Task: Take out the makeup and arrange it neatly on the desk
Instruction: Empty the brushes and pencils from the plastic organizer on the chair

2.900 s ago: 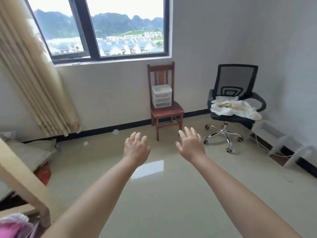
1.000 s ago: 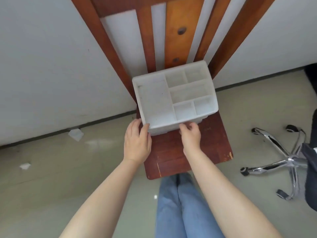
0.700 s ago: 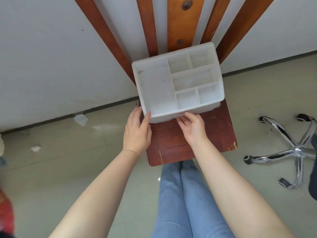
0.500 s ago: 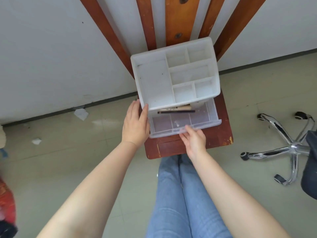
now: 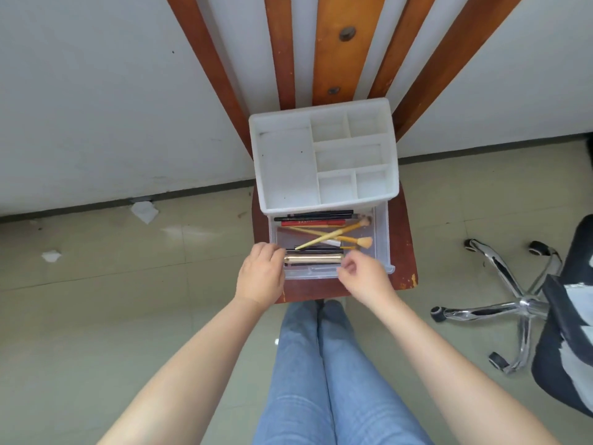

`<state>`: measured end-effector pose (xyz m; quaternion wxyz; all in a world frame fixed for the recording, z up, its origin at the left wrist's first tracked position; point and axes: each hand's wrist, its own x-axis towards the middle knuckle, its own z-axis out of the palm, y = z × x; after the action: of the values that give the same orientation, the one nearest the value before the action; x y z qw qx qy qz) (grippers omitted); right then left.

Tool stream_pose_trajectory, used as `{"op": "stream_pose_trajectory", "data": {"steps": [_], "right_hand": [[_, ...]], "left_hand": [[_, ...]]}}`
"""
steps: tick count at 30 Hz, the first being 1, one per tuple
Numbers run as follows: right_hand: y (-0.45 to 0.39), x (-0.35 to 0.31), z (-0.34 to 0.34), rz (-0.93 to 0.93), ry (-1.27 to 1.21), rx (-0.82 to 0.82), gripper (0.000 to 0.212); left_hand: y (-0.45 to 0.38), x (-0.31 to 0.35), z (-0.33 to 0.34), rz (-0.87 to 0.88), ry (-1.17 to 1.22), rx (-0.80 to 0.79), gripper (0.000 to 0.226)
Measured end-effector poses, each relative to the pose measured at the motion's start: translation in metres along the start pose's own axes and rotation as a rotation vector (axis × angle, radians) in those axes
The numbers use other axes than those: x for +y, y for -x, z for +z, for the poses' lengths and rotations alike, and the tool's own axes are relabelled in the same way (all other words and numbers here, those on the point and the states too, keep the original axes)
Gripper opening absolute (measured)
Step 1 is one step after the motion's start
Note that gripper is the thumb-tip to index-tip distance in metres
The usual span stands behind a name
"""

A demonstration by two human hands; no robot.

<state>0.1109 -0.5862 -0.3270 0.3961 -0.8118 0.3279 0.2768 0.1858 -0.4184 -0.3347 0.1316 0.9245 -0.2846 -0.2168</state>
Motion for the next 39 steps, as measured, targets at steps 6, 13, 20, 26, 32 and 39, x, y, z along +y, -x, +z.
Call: {"op": "stream_pose_trajectory", "data": {"steps": [6,13,20,26,32,39], "right_hand": [[-0.062,-0.012,-0.011,-0.405,0.728,0.05,0.069],[-0.082,-0.02,-0.004,-0.422,0.95,0.007,0.069],[-0.086,-0.021,-0.009,-0.444,0.956,-0.06,0.047],[-0.078,-0.022,-0.011,-0.288,0.71,-0.057,0.032],[-0.05,-0.001,-0.03,-0.187,0.599,-0.014,0.021],[-0.018,0.056,-0.061,0.02,0.411,0.044,0.021]], "left_hand": [[-0.014,0.007,0.008,-0.361,0.122,-0.005,0.048],[-0.014,0.004,0.01,-0.469,0.244,-0.071,0.054],[-0.013,0.006,0.007,-0.444,0.253,-0.086,0.054],[-0.012,0.009,0.005,-0.428,0.072,-0.038,0.056],[-0.022,0.014,0.007,0.094,-0.193,0.104,0.053],[-0.06,0.025,0.032,0.097,-0.502,-0.358,0.056]]}}
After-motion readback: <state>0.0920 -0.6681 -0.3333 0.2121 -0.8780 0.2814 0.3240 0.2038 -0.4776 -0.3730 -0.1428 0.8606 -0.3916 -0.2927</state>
